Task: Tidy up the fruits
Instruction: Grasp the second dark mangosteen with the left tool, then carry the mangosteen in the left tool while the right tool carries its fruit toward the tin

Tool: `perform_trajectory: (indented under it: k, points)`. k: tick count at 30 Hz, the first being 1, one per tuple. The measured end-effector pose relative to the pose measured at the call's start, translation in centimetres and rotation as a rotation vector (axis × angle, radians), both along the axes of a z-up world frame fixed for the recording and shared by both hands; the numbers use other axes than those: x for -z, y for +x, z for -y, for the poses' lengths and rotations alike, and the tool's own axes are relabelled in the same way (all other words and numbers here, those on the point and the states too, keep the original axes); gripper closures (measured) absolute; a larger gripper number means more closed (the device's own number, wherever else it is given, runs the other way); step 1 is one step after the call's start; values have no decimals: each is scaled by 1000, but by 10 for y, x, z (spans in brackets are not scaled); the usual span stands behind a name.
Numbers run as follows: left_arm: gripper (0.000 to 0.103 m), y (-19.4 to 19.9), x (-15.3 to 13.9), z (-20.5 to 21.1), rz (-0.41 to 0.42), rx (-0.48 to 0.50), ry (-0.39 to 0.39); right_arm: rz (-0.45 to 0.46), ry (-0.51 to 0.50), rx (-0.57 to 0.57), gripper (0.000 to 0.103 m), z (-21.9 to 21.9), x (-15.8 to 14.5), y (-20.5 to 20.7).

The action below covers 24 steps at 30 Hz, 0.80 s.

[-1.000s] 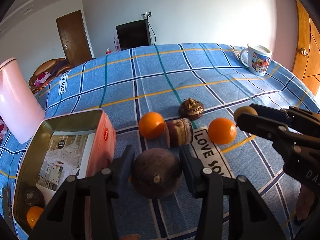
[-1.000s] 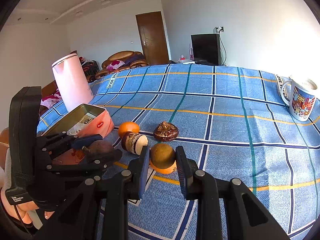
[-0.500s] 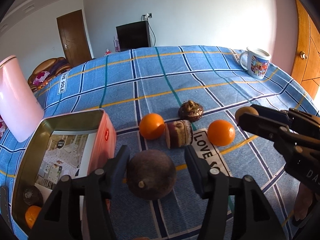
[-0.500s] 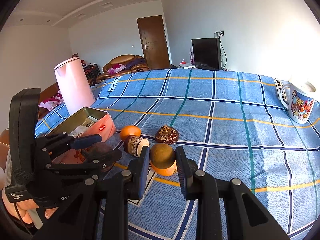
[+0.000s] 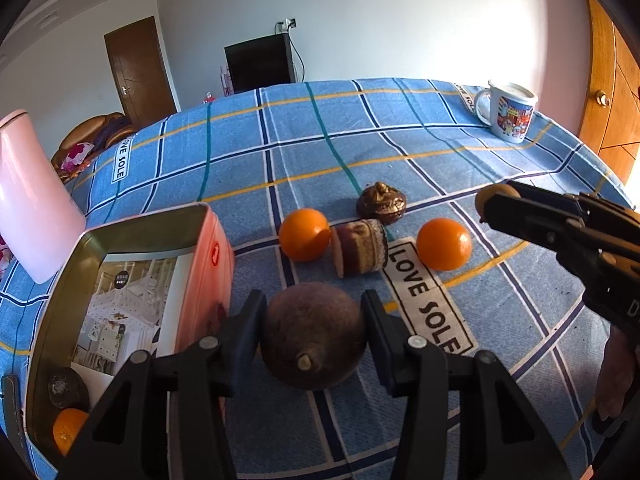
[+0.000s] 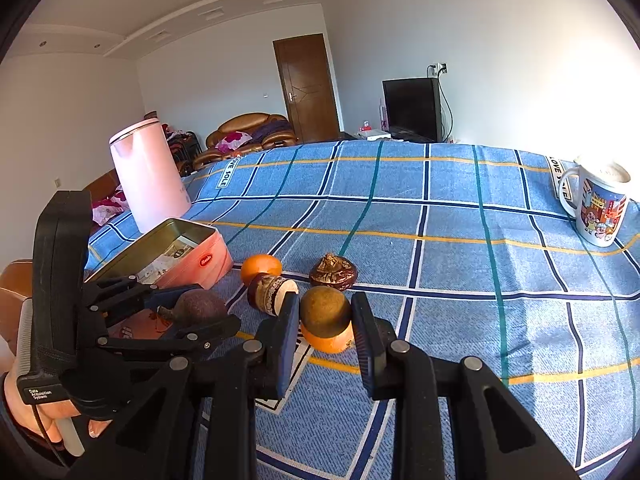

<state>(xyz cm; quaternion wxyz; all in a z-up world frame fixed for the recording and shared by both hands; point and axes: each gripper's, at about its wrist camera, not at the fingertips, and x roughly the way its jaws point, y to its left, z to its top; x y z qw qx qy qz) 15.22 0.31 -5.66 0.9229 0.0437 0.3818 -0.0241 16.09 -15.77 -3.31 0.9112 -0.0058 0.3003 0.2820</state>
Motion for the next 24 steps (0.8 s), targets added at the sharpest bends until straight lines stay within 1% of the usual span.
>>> perform_trajectory:
  k: [6, 13, 21, 24]
  points:
    - [52, -14, -12, -4, 102, -38, 1, 42, 11, 3, 75, 2, -4, -7]
    - [52, -32, -25, -9, 227, -83, 6, 132, 18, 10, 75, 3, -12, -23]
    - [52, -47, -32, -16, 301, -97, -21, 237, 19, 17, 75, 2, -20, -39]
    - [52, -52, -34, -19, 319, -100, -28, 257, 19, 8, 75, -2, -21, -42]
